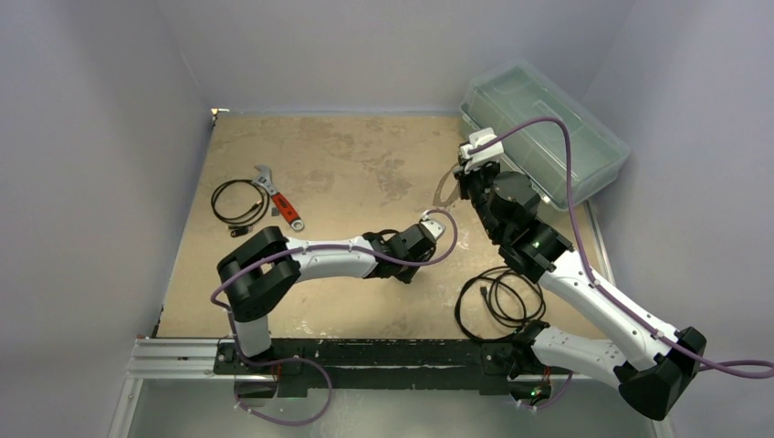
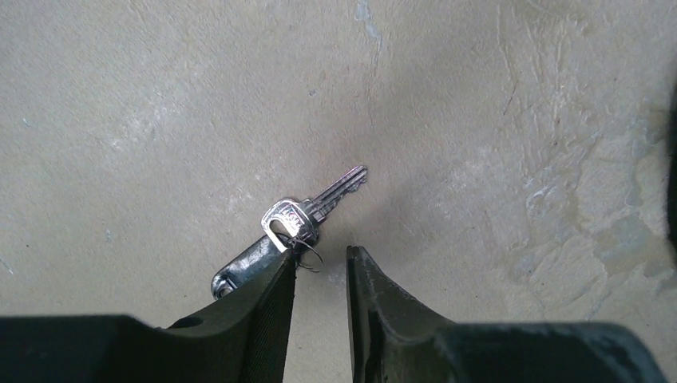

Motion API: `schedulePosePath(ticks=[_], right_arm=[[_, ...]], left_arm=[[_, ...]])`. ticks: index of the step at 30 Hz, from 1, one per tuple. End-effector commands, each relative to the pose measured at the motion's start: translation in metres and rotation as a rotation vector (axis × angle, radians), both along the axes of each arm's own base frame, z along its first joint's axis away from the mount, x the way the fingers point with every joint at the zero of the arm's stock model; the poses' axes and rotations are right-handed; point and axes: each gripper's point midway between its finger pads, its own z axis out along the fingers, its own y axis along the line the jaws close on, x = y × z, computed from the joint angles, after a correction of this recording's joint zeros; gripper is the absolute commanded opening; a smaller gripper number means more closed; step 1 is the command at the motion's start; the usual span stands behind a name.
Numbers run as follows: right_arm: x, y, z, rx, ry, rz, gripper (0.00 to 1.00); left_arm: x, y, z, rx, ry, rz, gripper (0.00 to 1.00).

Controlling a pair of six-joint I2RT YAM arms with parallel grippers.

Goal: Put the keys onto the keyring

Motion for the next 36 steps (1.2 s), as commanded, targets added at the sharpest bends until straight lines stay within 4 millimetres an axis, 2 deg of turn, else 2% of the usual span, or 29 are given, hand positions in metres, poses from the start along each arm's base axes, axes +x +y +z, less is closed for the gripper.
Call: schedulePosePath(ticks=[1,13,23,26,36], right_arm=[[-0.003,-0.006,0.029,0.066,-0.070,-0.013,0.00],[-0.004,-0.005,0.030,0.070,-0.073,-0.002,0.00],[-0.004,-0.005,0.029,0.068,-0.072,-0.001,0.00],[-0.004,-0.005,0.029,0.067,-0.072,0.001,0.00],[-0.004,-0.004,0.027,0.064,-0.069,0.001,0.00]], left_arm=[[0.007,-0.006,0.010,0.023,-0.038,0.016,0.27],[0.005,-0.003,-0.003,0.061,-0.033,0.002,0.24],[0.006,-0.004,-0.008,0.070,-0.043,-0.011,0.09],[0.007,-0.005,-0.006,0.069,-0.051,-0.017,0.00],[0.004,-0.011,0.014,0.015,-0.056,-0.051,0.00]])
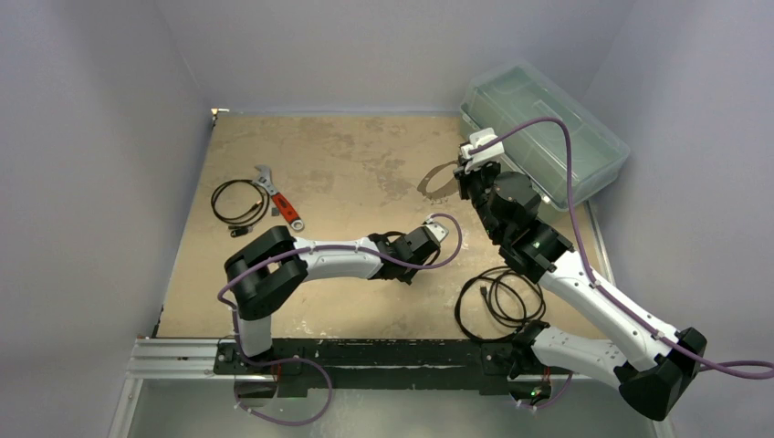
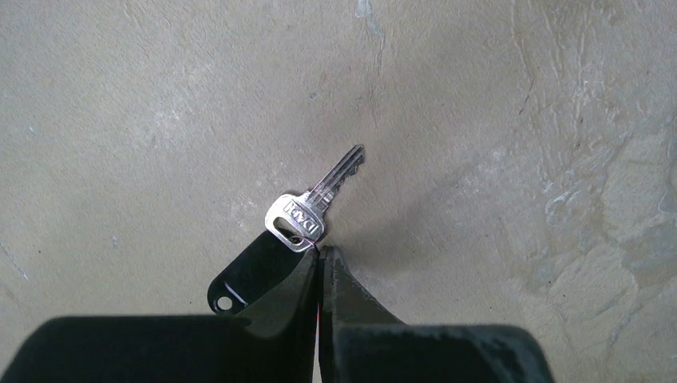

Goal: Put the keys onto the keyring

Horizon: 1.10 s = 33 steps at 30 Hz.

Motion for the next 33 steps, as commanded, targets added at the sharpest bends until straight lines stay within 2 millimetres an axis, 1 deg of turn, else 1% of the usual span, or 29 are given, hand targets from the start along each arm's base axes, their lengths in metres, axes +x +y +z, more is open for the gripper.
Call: schedulePosePath(ticks=[1,6,10,13,14,16,18,20,24,28,33], right_arm=[[-0.003,-0.004,0.026,0.062,-0.067,-0.001,0.00],[-0.003,-0.004,0.026,0.060,-0.067,0.003,0.00],[-0.004,-0.004,0.027,0.059,-0.068,0.000,0.00],[-0.003,-0.003,0.026,0.059,-0.066,0.004,0.00],[-0.004,-0.003,0.026,0.059,-0.066,0.004,0.00],[-0.003,-0.003,0.025,0.058,-0.064,0.006,0.00],[-0.003,-0.003,0.026,0.059,-0.066,0.006,0.00],[-0.003,-0.002,0.026,0.059,-0.066,0.009,0.00],[-0.003,-0.001,0.026,0.057,-0.064,0.014,0.00],[-0.003,-0.001,0.024,0.056,-0.061,0.013,0.00],[-0.003,0.000,0.021,0.050,-0.055,0.018,0.00]], left_arm=[[0.003,-0.014,0.029,-0.079,-0.029,-0.032,0.00],[-0.001,-0.021,0.047,-0.138,-0.017,-0.057,0.00],[-0.004,-0.025,0.067,-0.213,0.021,-0.091,0.00],[0.000,-0.020,0.087,-0.284,0.048,-0.092,0.00],[0.003,-0.016,0.089,-0.299,0.061,-0.083,0.00],[0.008,-0.010,0.104,-0.357,0.076,-0.078,0.00],[0.013,-0.002,0.112,-0.392,0.080,-0.076,0.00],[0.014,0.003,0.117,-0.402,0.071,-0.097,0.00],[0.015,0.011,0.121,-0.386,0.040,-0.137,0.00],[0.015,0.013,0.130,-0.420,0.015,-0.162,0.00],[0.018,0.026,0.140,-0.397,-0.078,-0.202,0.00]])
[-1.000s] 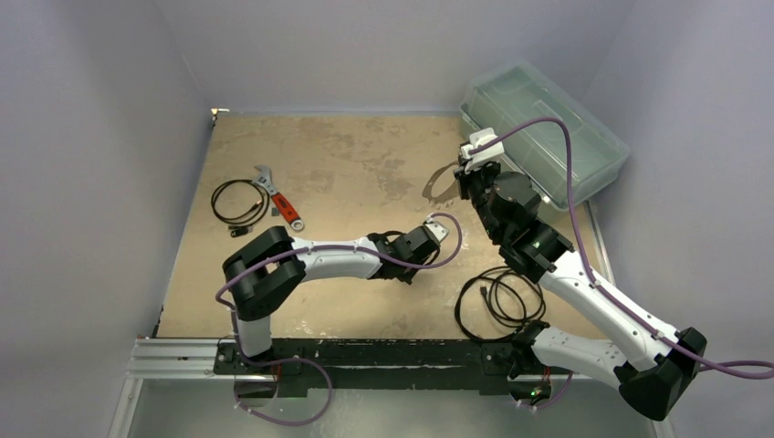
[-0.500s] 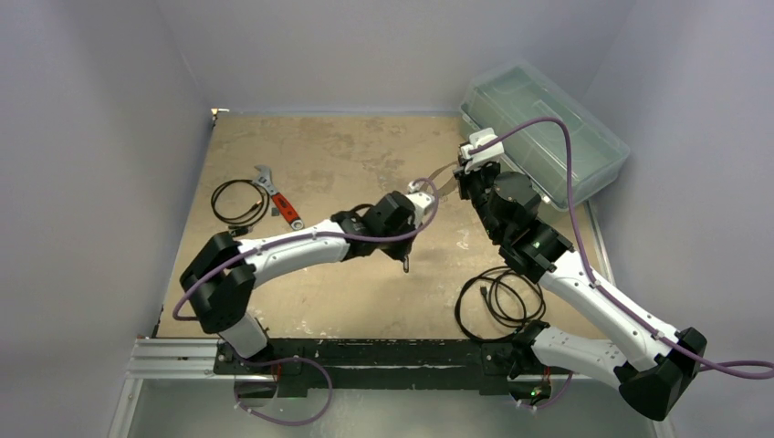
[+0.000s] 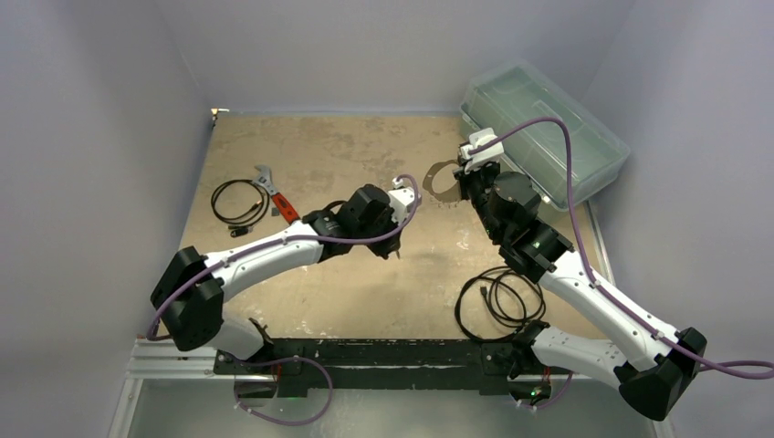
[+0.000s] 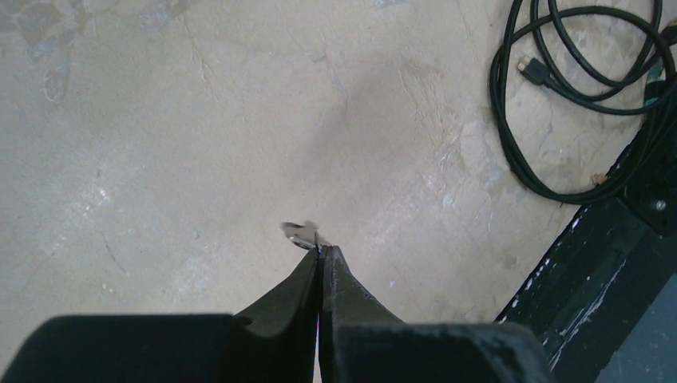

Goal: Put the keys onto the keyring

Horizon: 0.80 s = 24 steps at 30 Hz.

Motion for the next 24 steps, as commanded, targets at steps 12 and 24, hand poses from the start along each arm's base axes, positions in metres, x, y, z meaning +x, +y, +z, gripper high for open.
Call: schedulePosePath(ticks=[12,24], right_arm=[[-0.010,0.012,0.015,0.062,-0.068,0.101,0.00],[-0.022,0.032,0.011,0.054,-0.060,0.239,0.00]], left_arm=[[0.013,0.032,0.087,-0.101,-0.388,-0.039,0.00],[0.006,0.068,0.090,0.055,-0.682,-0.217,0.00]])
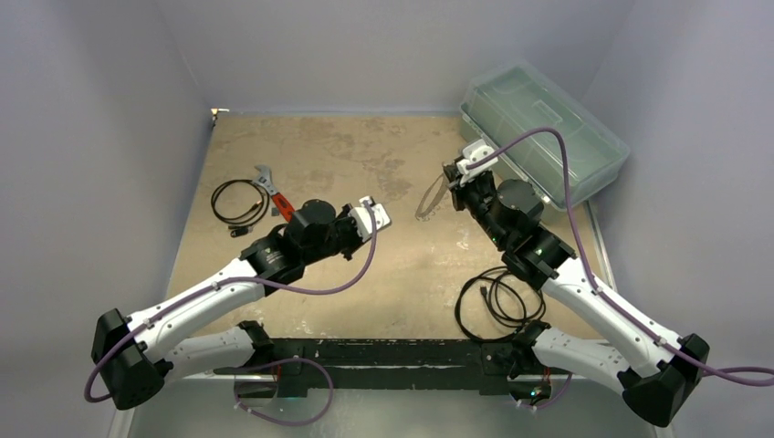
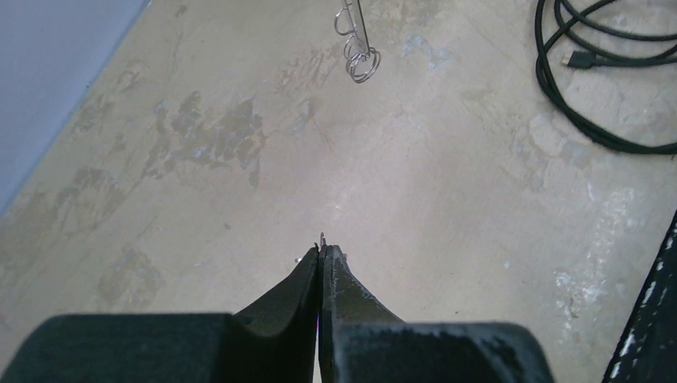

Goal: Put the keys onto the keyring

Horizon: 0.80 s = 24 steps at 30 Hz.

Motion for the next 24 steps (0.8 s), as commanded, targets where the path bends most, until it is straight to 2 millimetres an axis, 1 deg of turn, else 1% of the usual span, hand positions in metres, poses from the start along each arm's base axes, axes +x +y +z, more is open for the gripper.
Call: schedulePosePath(ticks=[1,2,4,7,9,12,15,16,17,20,24], right_arm=[[-0.005,0.007,0.019,0.049,-0.051,0.053,0.00],[-0.006,0.008,0.017,0.046,-0.047,0.061,0.00],[-0.009,0.011,0.017,0.045,-0.051,0.090,0.00],[-0.018,0.021,0.015,0.038,-0.055,0.167,0.00],[-0.021,0.025,0.011,0.011,-0.058,0.204,0.00],[-0.029,0.037,0.009,0.001,-0.054,0.284,0.00],[-0.033,0.043,0.005,-0.012,-0.042,0.328,0.00],[-0.035,0.044,0.004,-0.018,-0.040,0.342,0.00],[-0.037,0.046,0.004,-0.025,-0.040,0.358,0.00],[-0.045,0.053,0.003,-0.032,-0.046,0.422,0.00],[-0.055,0.062,0.000,-0.042,-0.042,0.496,0.00]], left_arm=[[0.007,0.015,0.007,0.090,-0.158,-0.026,0.00],[0.007,0.016,0.008,0.096,-0.154,-0.021,0.00],[0.007,0.016,0.016,0.051,-0.138,0.001,0.00],[-0.005,0.005,0.026,-0.021,-0.143,-0.070,0.00],[-0.007,0.003,0.028,-0.024,-0.169,-0.097,0.00],[-0.005,0.006,0.029,-0.018,-0.230,-0.106,0.00],[-0.008,0.010,0.030,-0.046,-0.299,-0.116,0.00],[-0.009,0.011,0.033,-0.061,-0.325,-0.119,0.00],[-0.011,0.011,0.030,-0.059,-0.337,-0.133,0.00],[-0.012,0.012,0.034,-0.051,-0.373,-0.163,0.00],[-0.007,0.018,0.039,-0.015,-0.401,-0.187,0.00]])
